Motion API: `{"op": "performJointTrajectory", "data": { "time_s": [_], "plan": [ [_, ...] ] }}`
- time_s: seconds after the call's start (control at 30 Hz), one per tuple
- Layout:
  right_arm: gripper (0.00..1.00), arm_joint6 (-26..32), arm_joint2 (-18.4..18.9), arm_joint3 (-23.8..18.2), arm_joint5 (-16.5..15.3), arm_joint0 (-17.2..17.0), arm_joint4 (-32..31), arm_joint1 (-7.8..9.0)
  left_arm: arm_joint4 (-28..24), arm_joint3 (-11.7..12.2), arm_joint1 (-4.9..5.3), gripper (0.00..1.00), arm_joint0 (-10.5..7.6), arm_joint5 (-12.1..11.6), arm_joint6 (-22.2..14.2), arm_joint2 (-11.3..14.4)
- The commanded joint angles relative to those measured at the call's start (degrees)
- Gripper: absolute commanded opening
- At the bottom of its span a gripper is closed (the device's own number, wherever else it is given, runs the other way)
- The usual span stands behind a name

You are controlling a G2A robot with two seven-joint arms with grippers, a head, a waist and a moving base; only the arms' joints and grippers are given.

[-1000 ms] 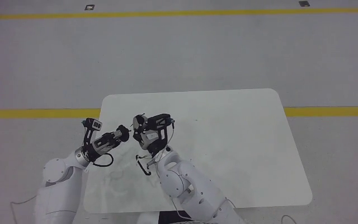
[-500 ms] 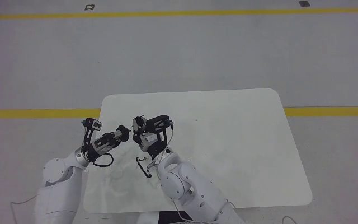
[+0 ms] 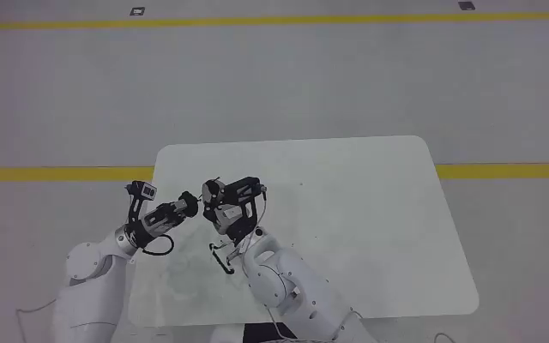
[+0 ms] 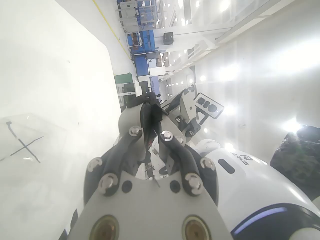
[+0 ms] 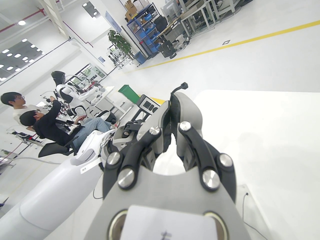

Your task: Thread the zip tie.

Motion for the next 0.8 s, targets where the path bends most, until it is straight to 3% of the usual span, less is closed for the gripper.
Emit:
{"op": "performJointTrajectory", "data": {
  "time_s": [0.0, 0.77],
  "plan": [
    [0.0, 0.0, 0.0, 0.0, 0.0, 0.0, 0.0, 0.0, 0.0, 0.0, 0.0, 0.0, 0.0, 0.0, 0.0, 0.0],
    [0.0, 1.48, 0.27, -0.31, -0.01, -0.35, -3.76, 0.67, 0.0, 0.0, 0.0, 0.0, 0.0, 0.0, 0.0, 0.0]
  ]
}}
